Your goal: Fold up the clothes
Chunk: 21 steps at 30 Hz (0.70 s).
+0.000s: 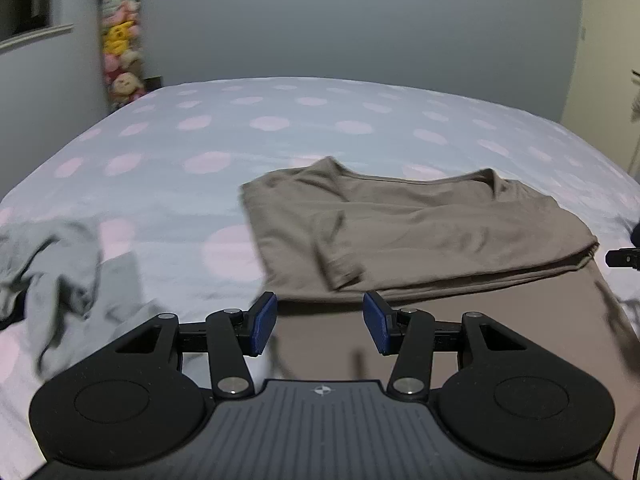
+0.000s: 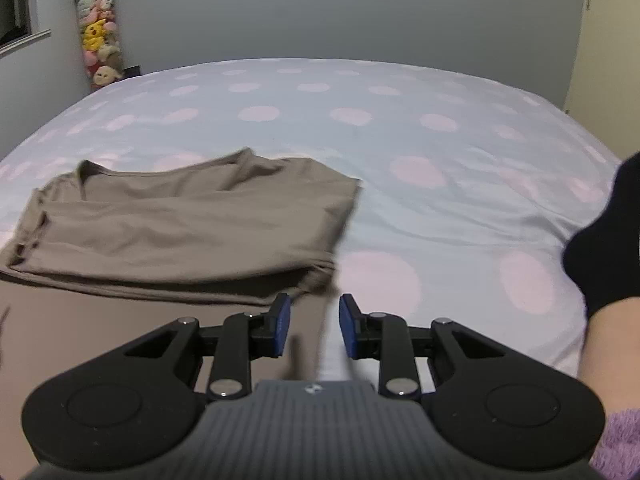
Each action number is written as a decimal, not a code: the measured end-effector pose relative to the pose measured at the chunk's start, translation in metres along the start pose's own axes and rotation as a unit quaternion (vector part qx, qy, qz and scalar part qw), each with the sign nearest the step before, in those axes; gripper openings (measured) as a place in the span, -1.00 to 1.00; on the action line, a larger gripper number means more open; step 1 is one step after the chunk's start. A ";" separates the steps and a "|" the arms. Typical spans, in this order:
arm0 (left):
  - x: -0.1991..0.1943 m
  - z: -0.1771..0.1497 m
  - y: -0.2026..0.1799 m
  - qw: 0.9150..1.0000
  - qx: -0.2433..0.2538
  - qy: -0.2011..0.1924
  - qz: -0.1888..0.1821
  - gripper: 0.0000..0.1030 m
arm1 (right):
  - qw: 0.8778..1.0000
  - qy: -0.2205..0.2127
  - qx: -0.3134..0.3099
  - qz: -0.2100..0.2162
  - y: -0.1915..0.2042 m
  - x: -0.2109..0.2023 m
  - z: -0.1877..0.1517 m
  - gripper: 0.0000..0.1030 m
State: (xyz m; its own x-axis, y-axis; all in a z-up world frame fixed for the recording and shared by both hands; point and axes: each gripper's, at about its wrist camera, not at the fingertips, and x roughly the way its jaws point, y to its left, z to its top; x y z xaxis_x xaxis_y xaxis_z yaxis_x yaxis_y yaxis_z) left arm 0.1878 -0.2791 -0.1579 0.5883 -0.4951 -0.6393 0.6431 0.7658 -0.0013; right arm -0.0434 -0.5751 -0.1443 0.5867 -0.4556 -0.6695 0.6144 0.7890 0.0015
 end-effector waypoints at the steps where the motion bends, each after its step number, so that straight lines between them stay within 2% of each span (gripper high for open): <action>1: 0.005 0.003 -0.006 1.000 0.014 -0.002 0.003 -0.10 | 1.000 -0.002 0.001 0.001 -0.005 0.002 -0.002 -0.40; 4: 0.024 0.014 -0.019 0.999 0.045 0.001 0.016 -0.02 | 1.000 -0.014 0.009 0.003 -0.012 0.012 -0.002 -0.40; 11: 0.069 0.036 -0.032 0.998 0.056 0.023 0.024 -0.02 | 0.998 -0.042 -0.020 0.032 -0.010 0.034 0.006 -0.41; 12: 0.073 0.037 -0.033 0.997 0.061 0.025 0.029 -0.04 | 0.998 -0.040 -0.019 0.034 -0.012 0.036 0.005 -0.44; 13: 0.079 0.037 -0.034 0.996 0.070 0.031 0.039 -0.06 | 0.998 -0.038 -0.018 0.035 -0.013 0.039 0.005 -0.60; 14: 0.083 0.037 -0.034 0.995 0.076 0.037 0.048 -0.14 | 0.999 -0.030 -0.011 0.037 -0.016 0.041 0.005 -0.80; 15: 0.087 0.037 -0.033 0.994 0.080 0.043 0.059 -0.33 | 0.999 -0.021 -0.004 0.039 -0.018 0.042 0.004 -0.80; 16: 0.090 0.036 -0.030 0.993 0.080 0.050 0.070 -0.41 | 0.999 -0.013 0.002 0.041 -0.020 0.044 0.003 -0.83; 21: 0.089 0.034 -0.010 0.991 0.070 0.060 0.096 -0.52 | 0.999 0.011 0.014 0.045 -0.027 0.044 -0.001 -0.84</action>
State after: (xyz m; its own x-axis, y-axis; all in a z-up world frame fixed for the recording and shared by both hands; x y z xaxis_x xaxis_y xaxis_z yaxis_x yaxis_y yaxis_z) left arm 0.2506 -0.3448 -0.1882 0.6492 -0.2878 -0.7041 0.5917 0.7728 0.2297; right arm -0.0347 -0.6158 -0.1741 0.6280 -0.3747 -0.6821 0.5750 0.8140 0.0822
